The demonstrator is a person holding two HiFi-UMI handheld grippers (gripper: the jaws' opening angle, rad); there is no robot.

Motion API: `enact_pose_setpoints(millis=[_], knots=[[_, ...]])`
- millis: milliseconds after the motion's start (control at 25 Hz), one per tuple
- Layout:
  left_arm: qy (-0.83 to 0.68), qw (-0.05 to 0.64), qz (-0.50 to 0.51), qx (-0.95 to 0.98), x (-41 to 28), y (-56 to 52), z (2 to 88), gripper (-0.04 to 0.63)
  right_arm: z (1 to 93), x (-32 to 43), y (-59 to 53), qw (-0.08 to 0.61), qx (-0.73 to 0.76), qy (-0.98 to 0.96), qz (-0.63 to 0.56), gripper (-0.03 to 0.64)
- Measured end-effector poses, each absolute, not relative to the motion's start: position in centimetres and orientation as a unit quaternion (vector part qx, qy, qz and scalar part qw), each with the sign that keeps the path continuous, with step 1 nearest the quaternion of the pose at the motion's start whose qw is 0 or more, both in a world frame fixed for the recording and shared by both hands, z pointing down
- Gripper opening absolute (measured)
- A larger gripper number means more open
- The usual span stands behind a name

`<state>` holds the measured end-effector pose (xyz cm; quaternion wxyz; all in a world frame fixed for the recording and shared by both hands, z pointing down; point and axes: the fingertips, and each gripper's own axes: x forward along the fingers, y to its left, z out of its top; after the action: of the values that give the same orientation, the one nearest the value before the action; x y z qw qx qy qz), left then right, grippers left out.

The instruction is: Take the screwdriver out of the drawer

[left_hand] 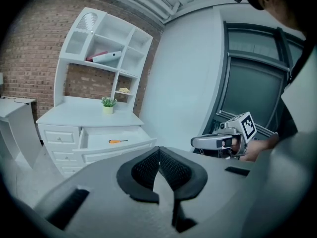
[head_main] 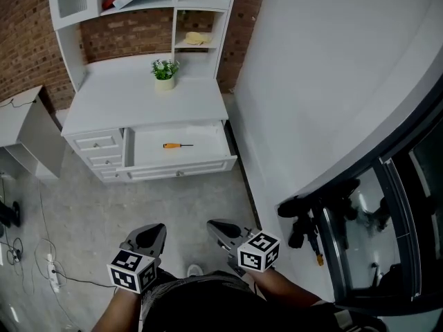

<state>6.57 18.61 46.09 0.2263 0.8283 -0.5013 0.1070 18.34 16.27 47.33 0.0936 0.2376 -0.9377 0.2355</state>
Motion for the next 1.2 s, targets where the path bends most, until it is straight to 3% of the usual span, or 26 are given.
enact_pose_setpoints(millis=[1200], knots=[[-0.498,0.252,0.106,0.823,3.6,9.8,48.6,0.017,50.2,15.8,8.1,0.119,0.248,-0.929,0.249,0.002]])
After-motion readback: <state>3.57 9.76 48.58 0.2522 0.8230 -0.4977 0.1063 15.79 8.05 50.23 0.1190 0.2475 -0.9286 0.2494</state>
